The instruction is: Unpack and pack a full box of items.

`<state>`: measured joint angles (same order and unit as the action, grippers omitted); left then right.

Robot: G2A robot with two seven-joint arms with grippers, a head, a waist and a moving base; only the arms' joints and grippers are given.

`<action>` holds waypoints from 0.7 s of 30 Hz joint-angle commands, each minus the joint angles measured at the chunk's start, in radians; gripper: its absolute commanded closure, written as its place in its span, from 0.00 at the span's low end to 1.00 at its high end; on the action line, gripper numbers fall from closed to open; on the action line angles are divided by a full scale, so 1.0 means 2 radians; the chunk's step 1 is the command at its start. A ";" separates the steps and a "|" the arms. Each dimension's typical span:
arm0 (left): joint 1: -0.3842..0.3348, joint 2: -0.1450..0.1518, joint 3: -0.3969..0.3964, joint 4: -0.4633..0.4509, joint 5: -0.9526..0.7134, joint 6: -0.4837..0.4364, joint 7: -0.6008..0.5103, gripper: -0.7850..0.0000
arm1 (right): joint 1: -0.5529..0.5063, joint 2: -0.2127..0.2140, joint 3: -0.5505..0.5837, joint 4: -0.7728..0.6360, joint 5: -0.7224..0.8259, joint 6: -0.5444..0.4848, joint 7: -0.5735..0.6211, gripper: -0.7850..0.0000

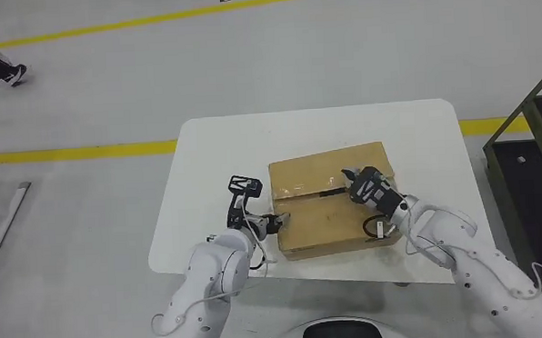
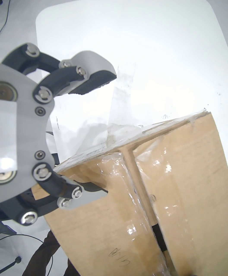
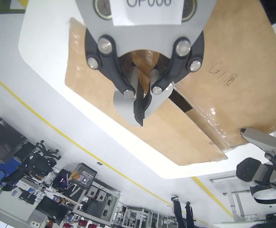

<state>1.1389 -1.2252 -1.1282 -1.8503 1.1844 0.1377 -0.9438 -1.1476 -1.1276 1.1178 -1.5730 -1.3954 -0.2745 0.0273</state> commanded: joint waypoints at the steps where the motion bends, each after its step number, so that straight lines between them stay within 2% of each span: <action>1: 0.001 0.000 -0.004 -0.008 0.001 -0.001 -0.001 0.00 | 0.004 -0.002 -0.004 0.007 0.001 0.001 0.001 1.00; 10: 0.028 0.007 -0.042 -0.075 0.033 -0.017 -0.025 0.00 | 0.009 -0.007 -0.003 0.016 0.025 -0.002 0.006 1.00; 21: 0.028 0.007 -0.042 -0.075 0.033 -0.017 -0.025 0.00 | 0.000 -0.009 0.023 -0.004 0.107 -0.017 0.033 1.00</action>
<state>1.1946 -1.2107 -1.2114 -2.0000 1.2502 0.1035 -0.9931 -1.1461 -1.1463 1.1599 -1.5776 -1.1905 -0.3045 0.0855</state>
